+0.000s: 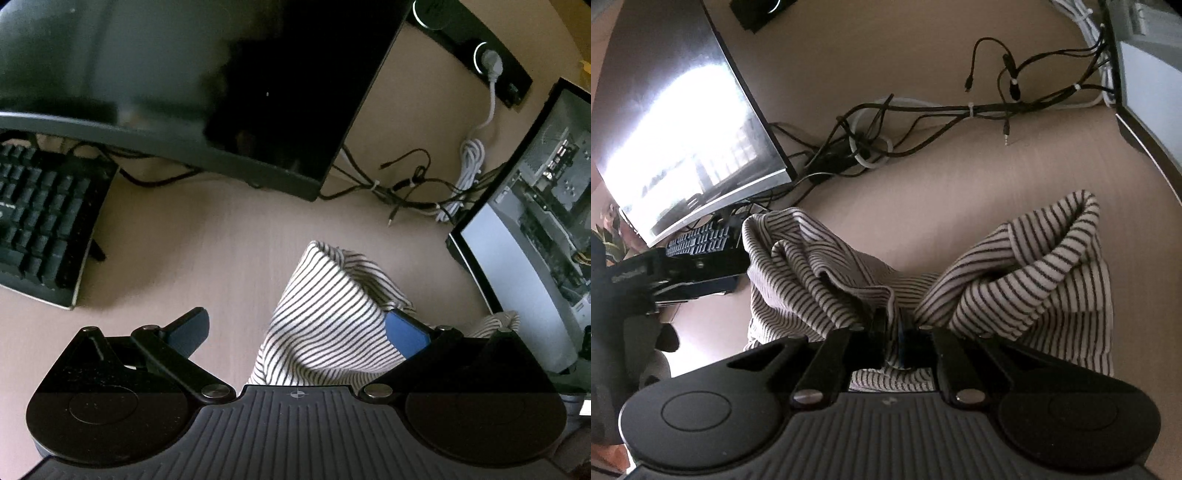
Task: Fold clothes
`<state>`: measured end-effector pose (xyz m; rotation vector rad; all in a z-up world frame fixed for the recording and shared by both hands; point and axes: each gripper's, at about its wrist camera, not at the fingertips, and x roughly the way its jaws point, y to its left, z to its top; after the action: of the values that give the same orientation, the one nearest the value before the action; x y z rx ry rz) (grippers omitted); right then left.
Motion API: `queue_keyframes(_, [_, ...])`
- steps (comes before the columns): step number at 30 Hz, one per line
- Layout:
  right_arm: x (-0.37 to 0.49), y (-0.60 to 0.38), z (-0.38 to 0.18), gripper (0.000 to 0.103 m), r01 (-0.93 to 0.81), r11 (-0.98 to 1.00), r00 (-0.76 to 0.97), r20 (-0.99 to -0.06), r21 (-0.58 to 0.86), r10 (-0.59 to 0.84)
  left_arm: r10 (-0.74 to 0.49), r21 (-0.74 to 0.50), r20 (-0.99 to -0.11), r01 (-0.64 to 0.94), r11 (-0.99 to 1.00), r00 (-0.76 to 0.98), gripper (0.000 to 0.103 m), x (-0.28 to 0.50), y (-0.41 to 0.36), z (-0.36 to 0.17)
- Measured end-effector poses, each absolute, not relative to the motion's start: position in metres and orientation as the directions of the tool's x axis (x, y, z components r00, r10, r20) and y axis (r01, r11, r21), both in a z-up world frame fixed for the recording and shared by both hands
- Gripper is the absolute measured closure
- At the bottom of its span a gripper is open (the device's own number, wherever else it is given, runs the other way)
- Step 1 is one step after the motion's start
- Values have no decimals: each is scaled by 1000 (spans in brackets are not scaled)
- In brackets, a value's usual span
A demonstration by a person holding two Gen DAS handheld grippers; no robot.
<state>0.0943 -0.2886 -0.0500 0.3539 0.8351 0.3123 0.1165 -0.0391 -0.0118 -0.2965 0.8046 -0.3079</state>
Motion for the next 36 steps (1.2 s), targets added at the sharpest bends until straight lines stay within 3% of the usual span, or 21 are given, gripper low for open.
queue_keyframes(6, [84,-286,-45,97,-125,914,644,-670,386,371,-355,-339,-636,164,926,686,0,110,-41,6])
queue_keyframes(14, [74,-285,-45,97,-136,923,643,-677,360,359,-400,-275,-622,290,917,673,0,123,-86,16])
queue_keyframes(17, [73,-285,-45,97,-142,926,642,-679,351,356,-378,-229,-643,303,925,667,0,134,-102,11])
queue_keyframes(33, [74,-284,-45,97,-155,926,638,-681,345,361,-351,-218,-695,281,935,627,1,147,-104,-11])
queue_keyframes(34, [73,-284,-45,97,-156,926,638,-681,344,361,-350,-214,-694,284,935,629,4,146,-104,-10])
queue_keyframes(36, [73,-284,-45,97,-156,925,638,-680,345,361,-353,-212,-696,290,933,625,32,145,-104,-9])
